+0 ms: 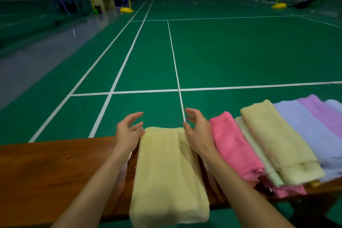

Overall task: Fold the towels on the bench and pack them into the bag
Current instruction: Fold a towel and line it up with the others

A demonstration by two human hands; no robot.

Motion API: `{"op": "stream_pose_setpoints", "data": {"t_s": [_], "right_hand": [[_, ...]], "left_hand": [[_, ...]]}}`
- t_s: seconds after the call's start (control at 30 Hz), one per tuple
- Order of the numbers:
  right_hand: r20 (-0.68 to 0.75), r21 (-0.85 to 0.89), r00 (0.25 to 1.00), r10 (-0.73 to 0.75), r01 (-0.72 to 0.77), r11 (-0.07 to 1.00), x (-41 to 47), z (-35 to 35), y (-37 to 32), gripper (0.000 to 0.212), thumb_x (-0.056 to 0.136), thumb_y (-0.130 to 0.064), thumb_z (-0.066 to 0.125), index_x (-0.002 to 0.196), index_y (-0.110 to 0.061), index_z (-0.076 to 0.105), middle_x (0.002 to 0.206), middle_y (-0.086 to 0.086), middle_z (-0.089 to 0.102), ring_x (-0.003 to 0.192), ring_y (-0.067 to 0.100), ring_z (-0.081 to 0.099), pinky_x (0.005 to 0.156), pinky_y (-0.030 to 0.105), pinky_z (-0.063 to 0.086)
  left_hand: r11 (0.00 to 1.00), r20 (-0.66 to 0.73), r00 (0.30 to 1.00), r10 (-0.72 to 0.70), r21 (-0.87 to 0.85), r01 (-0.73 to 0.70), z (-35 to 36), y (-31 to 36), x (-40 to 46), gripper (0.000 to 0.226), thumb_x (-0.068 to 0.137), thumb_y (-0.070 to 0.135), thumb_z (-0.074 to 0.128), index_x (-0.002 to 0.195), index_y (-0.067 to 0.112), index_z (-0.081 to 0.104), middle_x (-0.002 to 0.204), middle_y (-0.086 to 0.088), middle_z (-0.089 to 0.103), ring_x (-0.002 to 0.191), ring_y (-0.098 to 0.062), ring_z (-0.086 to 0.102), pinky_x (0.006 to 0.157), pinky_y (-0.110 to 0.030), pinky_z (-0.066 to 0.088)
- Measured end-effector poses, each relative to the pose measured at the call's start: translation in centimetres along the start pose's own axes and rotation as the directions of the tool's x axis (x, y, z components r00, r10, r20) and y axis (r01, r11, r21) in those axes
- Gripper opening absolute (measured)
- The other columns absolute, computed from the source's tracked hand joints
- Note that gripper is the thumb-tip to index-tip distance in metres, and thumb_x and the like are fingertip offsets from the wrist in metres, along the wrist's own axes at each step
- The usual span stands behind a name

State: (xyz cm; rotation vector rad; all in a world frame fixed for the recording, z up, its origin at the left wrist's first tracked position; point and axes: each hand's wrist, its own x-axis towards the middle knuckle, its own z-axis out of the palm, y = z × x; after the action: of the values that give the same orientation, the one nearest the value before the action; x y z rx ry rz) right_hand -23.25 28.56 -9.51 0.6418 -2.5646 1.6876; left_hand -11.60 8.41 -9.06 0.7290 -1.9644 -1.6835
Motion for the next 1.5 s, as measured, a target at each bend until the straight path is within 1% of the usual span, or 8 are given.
{"op": "stream_pose_setpoints", "data": {"t_s": [0.17, 0.33, 0.63, 0.83, 0.97, 1.2, 1.3, 1.5], "right_hand": [[0.146, 0.064, 0.989, 0.021, -0.031, 0.997, -2.9, -2.0, 0.2, 0.038, 0.096, -0.006, 0.066, 0.123, -0.033, 0.064, 0.121, -0.016, 0.071, 0.105, 0.009, 0.072, 0.090, 0.045, 0.063], [0.288, 0.117, 0.957, 0.029, -0.065, 0.991, -7.5, -4.7, -0.3, 0.028, 0.100, -0.002, 0.064, 0.123, -0.019, 0.065, 0.116, -0.003, 0.073, 0.097, 0.014, 0.076, 0.082, 0.038, 0.065], [0.537, -0.100, 0.843, 0.006, 0.057, 0.993, -12.0, -5.7, 0.8, 0.029, 0.096, -0.025, 0.075, 0.123, -0.028, 0.064, 0.113, -0.013, 0.070, 0.107, 0.001, 0.066, 0.097, 0.025, 0.057], [0.543, -0.199, 0.838, -0.055, 0.192, 0.961, -9.7, -3.3, 1.1, 0.026, 0.099, -0.035, 0.067, 0.123, -0.036, 0.057, 0.126, -0.017, 0.057, 0.119, -0.002, 0.053, 0.108, 0.026, 0.047], [0.570, -0.236, 0.819, -0.064, 0.238, 0.942, -8.3, -2.5, 1.2, 0.025, 0.098, -0.032, 0.067, 0.121, -0.038, 0.057, 0.138, -0.015, 0.052, 0.129, 0.002, 0.049, 0.113, 0.030, 0.045], [0.623, -0.336, 0.776, -0.094, 0.374, 0.864, -8.1, -4.4, 0.6, 0.028, 0.093, -0.043, 0.075, 0.117, -0.039, 0.062, 0.127, -0.018, 0.053, 0.121, 0.000, 0.043, 0.107, 0.024, 0.041], [0.622, -0.293, 0.781, -0.059, 0.302, 0.907, -8.9, -5.5, -0.1, 0.028, 0.087, -0.048, 0.082, 0.107, -0.039, 0.064, 0.115, -0.022, 0.057, 0.108, -0.002, 0.053, 0.093, 0.020, 0.047], [0.670, -0.365, 0.741, -0.043, 0.379, 0.851, -10.0, -6.2, -0.5, 0.038, 0.088, -0.048, 0.080, 0.121, -0.037, 0.064, 0.124, -0.016, 0.059, 0.117, 0.003, 0.049, 0.104, 0.027, 0.046]], "left_hand": [[0.997, 0.147, 0.986, 0.072, 0.006, -0.073, -1.7, 1.0, -3.2, 0.046, 0.095, -0.018, 0.061, 0.122, 0.017, 0.069, 0.128, 0.005, 0.069, 0.109, -0.002, 0.072, 0.083, -0.026, 0.063], [0.989, 0.297, 0.952, 0.071, 0.106, -0.107, -3.5, 0.4, -7.3, 0.041, 0.093, -0.014, 0.067, 0.122, 0.015, 0.073, 0.121, 0.011, 0.075, 0.112, -0.013, 0.073, 0.089, -0.030, 0.063], [0.838, 0.595, 0.804, -0.015, 0.446, -0.315, -5.1, -1.7, -11.3, 0.031, 0.092, 0.030, 0.080, 0.121, 0.036, 0.072, 0.122, 0.028, 0.069, 0.119, 0.005, 0.063, 0.104, -0.022, 0.052], [0.711, 0.599, 0.800, 0.014, 0.557, -0.429, -4.7, -2.2, -8.8, 0.043, 0.088, 0.052, 0.080, 0.126, 0.046, 0.061, 0.142, 0.042, 0.045, 0.137, 0.016, 0.039, 0.101, -0.003, 0.032], [0.624, 0.597, 0.802, 0.001, 0.626, -0.467, -4.3, -2.8, -7.2, 0.045, 0.086, 0.065, 0.075, 0.124, 0.051, 0.055, 0.152, 0.043, 0.024, 0.146, 0.016, 0.013, 0.111, -0.021, 0.027], [0.492, 0.649, 0.753, 0.110, 0.623, -0.608, -5.2, -2.6, -7.4, 0.037, 0.084, 0.075, 0.067, 0.110, 0.049, 0.064, 0.135, 0.037, 0.052, 0.129, 0.014, 0.041, 0.109, -0.028, 0.043], [0.492, 0.651, 0.759, 0.039, 0.648, -0.581, -5.7, -2.3, -8.5, 0.046, 0.078, 0.085, 0.065, 0.107, 0.049, 0.064, 0.139, 0.041, 0.047, 0.132, 0.017, 0.033, 0.108, -0.021, 0.030], [0.478, 0.666, 0.745, -0.024, 0.662, -0.577, -5.8, -2.1, -9.4, 0.048, 0.077, 0.084, 0.067, 0.112, 0.051, 0.061, 0.149, 0.042, 0.036, 0.135, 0.015, 0.022, 0.111, -0.022, 0.024]]}}
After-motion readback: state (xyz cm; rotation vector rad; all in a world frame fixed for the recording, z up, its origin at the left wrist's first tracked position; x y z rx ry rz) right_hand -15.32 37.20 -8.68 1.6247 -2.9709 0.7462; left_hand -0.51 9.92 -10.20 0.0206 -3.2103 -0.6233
